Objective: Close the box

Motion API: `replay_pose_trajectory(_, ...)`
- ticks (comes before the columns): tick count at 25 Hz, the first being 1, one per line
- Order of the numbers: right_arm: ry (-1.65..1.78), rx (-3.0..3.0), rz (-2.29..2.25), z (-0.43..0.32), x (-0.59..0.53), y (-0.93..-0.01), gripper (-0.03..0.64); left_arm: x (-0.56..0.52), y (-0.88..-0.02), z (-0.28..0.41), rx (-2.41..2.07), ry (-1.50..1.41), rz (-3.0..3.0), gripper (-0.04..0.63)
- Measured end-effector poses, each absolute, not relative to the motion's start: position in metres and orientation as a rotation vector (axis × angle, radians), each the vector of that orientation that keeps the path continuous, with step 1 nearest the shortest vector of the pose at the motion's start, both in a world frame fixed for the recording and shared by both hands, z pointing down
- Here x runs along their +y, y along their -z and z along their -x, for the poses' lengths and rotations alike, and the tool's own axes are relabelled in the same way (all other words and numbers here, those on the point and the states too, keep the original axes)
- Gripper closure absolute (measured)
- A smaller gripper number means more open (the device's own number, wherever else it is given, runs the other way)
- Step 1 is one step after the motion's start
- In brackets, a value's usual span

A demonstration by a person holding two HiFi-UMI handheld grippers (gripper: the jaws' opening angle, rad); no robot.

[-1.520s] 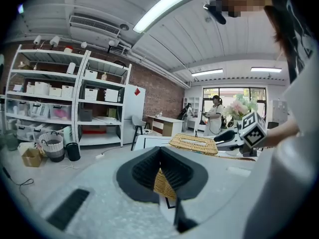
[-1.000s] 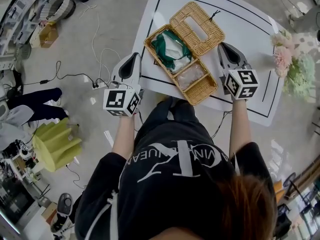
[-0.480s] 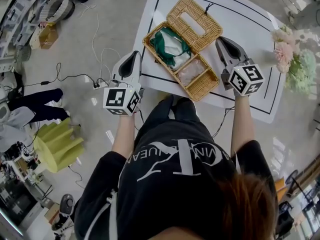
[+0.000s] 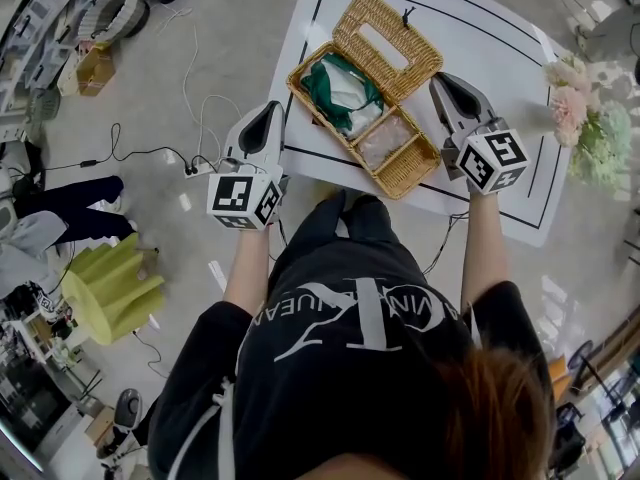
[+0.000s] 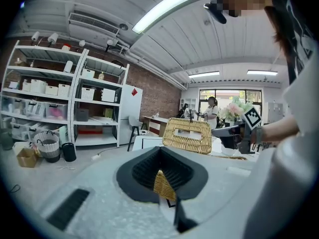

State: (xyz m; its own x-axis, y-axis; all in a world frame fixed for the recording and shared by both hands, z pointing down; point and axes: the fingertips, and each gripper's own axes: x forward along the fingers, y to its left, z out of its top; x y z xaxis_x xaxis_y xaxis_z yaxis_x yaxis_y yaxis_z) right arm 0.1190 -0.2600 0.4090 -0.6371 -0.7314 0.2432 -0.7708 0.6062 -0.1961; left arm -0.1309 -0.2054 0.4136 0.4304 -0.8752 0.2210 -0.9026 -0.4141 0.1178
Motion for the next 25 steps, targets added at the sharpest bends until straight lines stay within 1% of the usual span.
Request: replay_pose_trajectory(25, -0.38, -2.714, -1.222, -0.104, -0.246, -0.397, 0.603, -0.208, -0.409, 0.131, -1.538, -0.156, -2.488, 0.584)
